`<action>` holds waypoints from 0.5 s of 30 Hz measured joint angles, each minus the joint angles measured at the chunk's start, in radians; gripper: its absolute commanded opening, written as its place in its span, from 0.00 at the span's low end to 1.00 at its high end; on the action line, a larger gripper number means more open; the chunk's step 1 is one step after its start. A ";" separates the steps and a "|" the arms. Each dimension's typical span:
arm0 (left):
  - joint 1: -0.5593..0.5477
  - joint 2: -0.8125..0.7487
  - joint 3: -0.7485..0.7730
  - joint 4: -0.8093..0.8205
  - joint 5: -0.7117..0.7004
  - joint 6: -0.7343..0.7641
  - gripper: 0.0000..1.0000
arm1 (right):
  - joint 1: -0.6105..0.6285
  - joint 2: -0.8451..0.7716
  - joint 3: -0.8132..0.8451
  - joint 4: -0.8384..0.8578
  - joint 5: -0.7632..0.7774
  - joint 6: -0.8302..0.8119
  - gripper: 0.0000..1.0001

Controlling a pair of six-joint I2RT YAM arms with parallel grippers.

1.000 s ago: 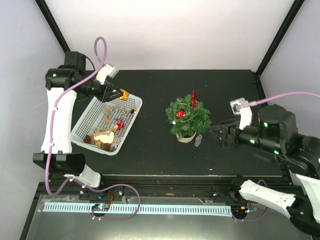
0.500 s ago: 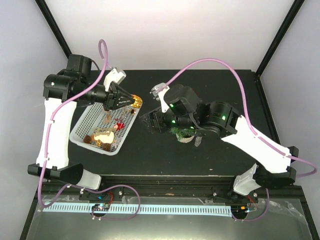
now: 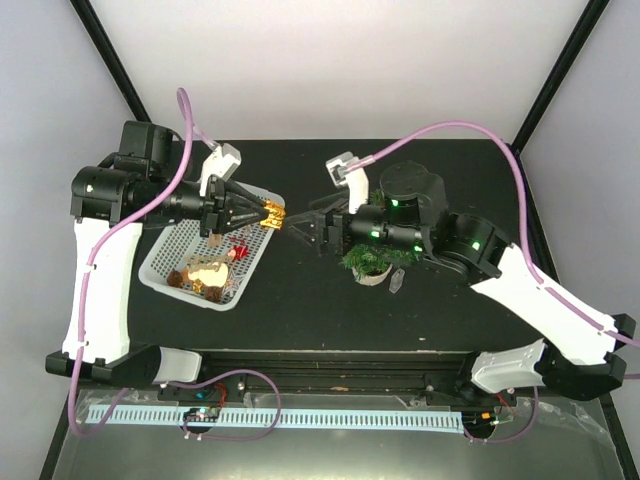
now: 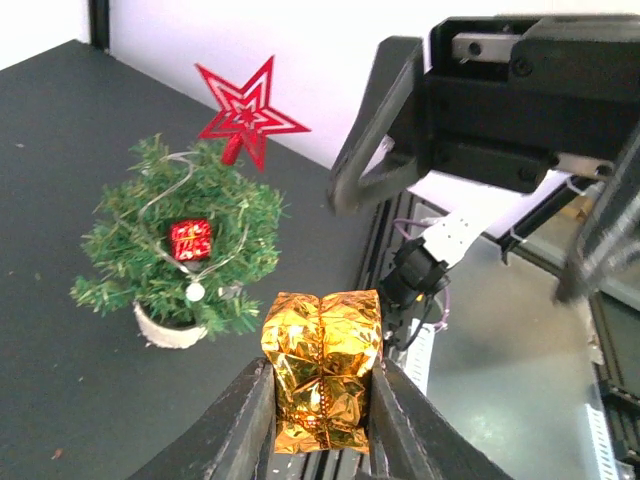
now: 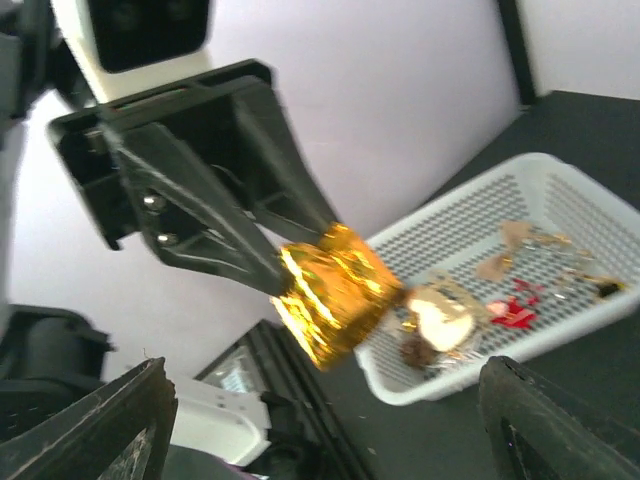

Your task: Decorate the small christmas tree

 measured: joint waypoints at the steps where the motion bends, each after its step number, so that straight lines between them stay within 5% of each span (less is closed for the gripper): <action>1: 0.000 0.000 0.000 0.000 0.017 -0.002 0.27 | 0.001 0.013 0.002 0.033 -0.042 0.001 0.84; 15: 0.000 -0.006 -0.005 0.000 0.132 -0.013 0.28 | 0.001 0.074 0.002 0.136 -0.171 0.001 0.78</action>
